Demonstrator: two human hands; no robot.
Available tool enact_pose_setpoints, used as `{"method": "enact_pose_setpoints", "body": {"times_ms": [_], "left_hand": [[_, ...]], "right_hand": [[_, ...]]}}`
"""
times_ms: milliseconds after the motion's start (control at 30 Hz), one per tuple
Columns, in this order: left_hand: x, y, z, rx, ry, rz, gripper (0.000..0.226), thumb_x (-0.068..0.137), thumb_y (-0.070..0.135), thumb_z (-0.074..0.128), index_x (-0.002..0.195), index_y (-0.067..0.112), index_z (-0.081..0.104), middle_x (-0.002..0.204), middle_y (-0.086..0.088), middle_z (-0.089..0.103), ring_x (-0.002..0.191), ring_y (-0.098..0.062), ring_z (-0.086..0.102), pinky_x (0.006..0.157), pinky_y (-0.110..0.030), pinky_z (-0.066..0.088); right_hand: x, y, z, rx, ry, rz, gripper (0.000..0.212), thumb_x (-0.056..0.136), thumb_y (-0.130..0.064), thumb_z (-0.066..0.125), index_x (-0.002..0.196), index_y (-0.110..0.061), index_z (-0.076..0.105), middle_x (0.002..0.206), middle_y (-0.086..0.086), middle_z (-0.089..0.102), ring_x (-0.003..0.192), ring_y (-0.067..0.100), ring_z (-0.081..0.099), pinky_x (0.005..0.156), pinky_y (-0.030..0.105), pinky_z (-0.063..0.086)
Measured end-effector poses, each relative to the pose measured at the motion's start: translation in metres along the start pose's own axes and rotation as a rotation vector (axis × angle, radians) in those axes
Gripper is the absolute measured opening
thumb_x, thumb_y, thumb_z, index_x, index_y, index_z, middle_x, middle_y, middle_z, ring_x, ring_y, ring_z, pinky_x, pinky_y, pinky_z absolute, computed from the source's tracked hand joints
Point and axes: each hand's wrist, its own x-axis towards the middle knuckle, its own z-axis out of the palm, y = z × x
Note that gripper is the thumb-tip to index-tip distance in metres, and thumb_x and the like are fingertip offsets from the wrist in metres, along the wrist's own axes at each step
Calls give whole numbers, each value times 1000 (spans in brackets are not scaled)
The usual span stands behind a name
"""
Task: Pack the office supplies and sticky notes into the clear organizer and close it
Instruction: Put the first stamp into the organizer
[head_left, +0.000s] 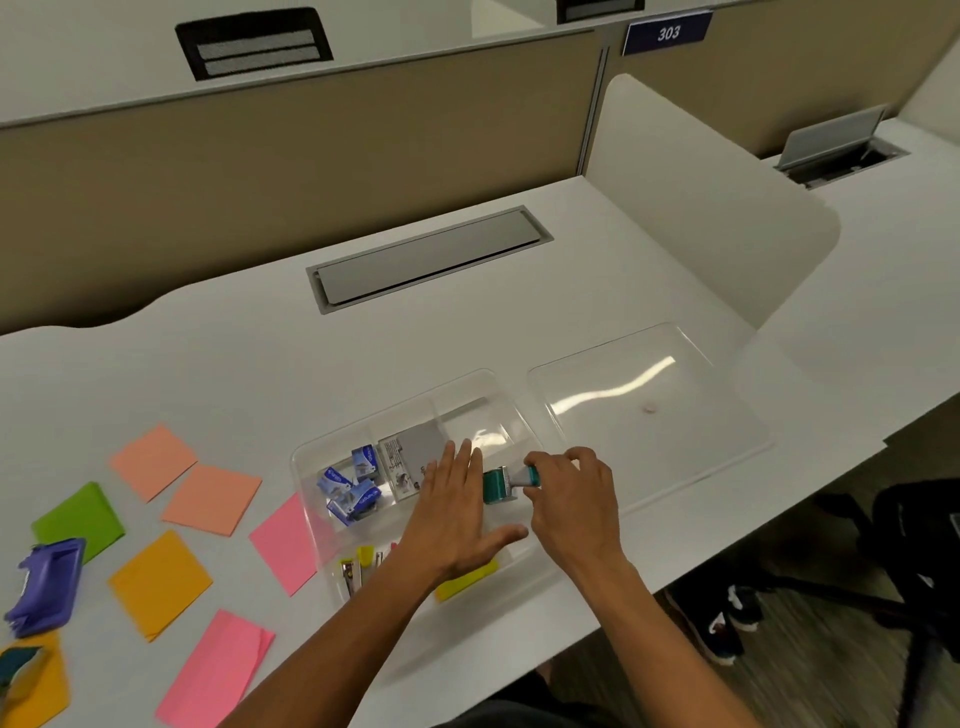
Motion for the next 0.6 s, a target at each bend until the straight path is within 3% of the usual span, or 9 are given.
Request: {"method": "enact_pose_setpoints", "body": {"times_ms": [300, 600], "left_hand": [[4, -5, 8, 18, -21, -1, 118, 69, 91, 27, 148, 18, -21, 156, -2, -28, 141, -21, -29, 119, -45, -8], [1, -4, 5, 11, -27, 6, 118, 68, 90, 24, 148, 17, -21, 155, -4, -29, 141, -22, -30, 120, -47, -5]], "right_hand": [[-6, -3, 11, -27, -122, 62, 43, 86, -40, 69, 125, -27, 59, 125, -3, 66, 136, 24, 38, 107, 35, 35], [-8, -5, 15, 23, -114, 88, 36, 90, -41, 64, 123, -28, 62, 124, -4, 66, 136, 22, 38, 107, 36, 36]]}}
